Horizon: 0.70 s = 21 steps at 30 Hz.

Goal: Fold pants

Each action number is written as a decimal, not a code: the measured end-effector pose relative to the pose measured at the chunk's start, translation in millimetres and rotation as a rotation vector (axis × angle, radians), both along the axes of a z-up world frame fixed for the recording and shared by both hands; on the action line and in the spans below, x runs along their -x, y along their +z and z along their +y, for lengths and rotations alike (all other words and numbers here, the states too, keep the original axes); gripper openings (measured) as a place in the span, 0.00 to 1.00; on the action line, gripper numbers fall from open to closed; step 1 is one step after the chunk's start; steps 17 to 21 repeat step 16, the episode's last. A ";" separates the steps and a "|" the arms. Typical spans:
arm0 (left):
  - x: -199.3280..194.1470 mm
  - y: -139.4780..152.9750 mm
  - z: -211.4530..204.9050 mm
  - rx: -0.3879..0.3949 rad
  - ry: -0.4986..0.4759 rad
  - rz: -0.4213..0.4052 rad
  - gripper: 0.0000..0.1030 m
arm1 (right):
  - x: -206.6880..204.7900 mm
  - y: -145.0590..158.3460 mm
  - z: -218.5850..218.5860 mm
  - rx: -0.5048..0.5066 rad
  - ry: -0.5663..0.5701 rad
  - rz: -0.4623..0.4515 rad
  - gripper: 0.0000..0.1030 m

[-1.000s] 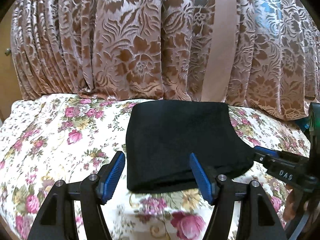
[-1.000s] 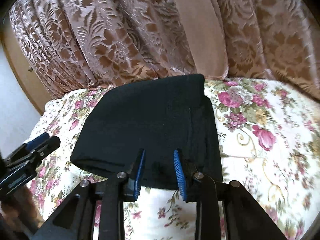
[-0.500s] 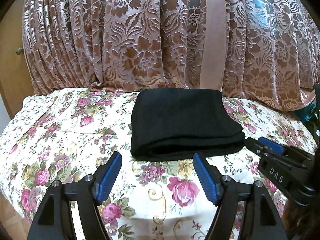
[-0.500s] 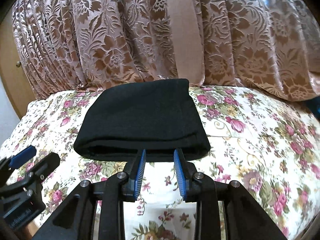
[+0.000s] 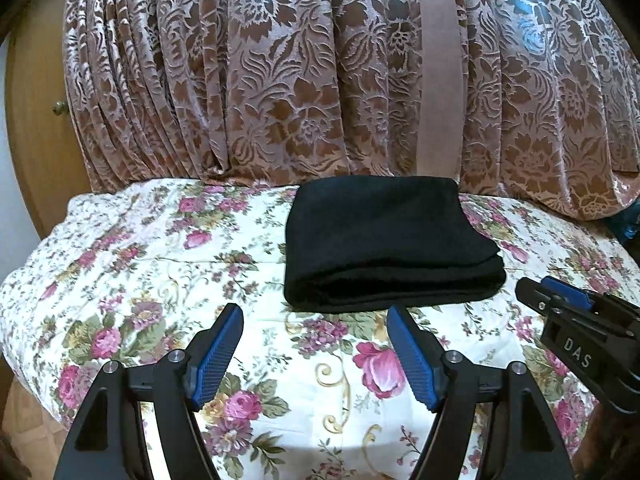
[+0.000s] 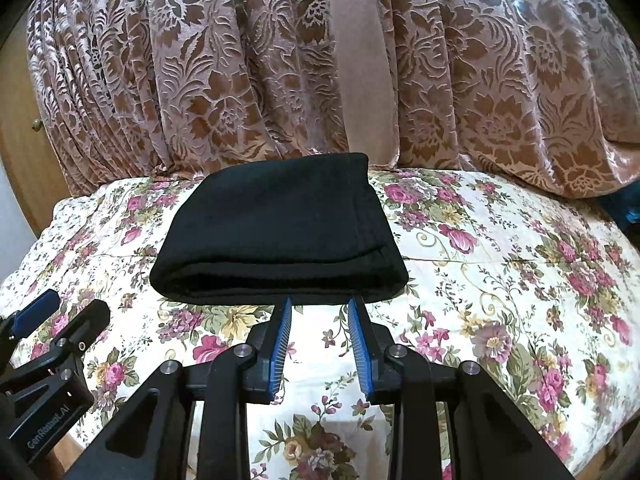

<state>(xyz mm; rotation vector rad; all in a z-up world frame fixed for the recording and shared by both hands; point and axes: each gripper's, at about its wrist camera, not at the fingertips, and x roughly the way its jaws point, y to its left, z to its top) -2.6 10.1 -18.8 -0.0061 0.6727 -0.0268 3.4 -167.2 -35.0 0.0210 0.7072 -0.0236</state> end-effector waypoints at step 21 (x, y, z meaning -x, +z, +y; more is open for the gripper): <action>-0.3 -0.4 2.7 0.048 -0.005 0.005 0.57 | 5.7 -2.6 6.4 0.003 0.029 -0.007 0.29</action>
